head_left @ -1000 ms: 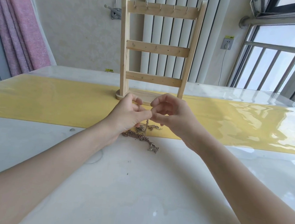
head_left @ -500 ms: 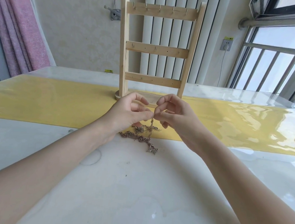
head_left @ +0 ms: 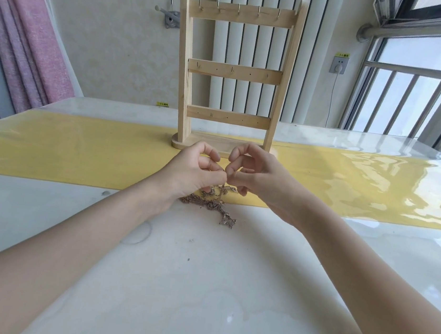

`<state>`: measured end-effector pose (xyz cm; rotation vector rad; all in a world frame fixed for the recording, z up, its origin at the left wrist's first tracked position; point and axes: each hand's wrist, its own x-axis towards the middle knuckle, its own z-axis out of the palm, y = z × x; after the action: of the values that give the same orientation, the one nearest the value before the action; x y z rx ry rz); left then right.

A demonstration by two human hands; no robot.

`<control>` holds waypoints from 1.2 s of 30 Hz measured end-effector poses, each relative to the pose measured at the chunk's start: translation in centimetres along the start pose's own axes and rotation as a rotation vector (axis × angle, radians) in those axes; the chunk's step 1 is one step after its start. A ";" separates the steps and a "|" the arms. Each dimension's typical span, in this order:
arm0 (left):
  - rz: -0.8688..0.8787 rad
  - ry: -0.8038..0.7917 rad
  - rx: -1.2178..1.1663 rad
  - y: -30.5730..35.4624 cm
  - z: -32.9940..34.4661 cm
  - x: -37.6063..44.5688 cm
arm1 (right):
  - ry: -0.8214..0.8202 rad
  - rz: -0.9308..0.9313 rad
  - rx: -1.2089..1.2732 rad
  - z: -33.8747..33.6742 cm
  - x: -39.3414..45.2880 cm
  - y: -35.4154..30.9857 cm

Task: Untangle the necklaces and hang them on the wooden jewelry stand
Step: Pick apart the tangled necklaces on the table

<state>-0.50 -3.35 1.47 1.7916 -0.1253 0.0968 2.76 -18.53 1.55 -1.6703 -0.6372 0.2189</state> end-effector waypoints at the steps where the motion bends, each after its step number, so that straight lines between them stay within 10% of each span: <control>1: -0.019 -0.001 -0.014 0.1 0.0 -0.1 | -0.004 -0.002 -0.007 -0.1 0.0 0.0; 36: 0.114 -0.033 0.095 0.7 0.5 -0.8 | -0.009 0.159 0.150 -1.0 -0.1 -0.3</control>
<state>-1.34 -3.95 1.91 1.8806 -0.2509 0.1570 3.11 -19.39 2.04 -1.5760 -0.4831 0.3799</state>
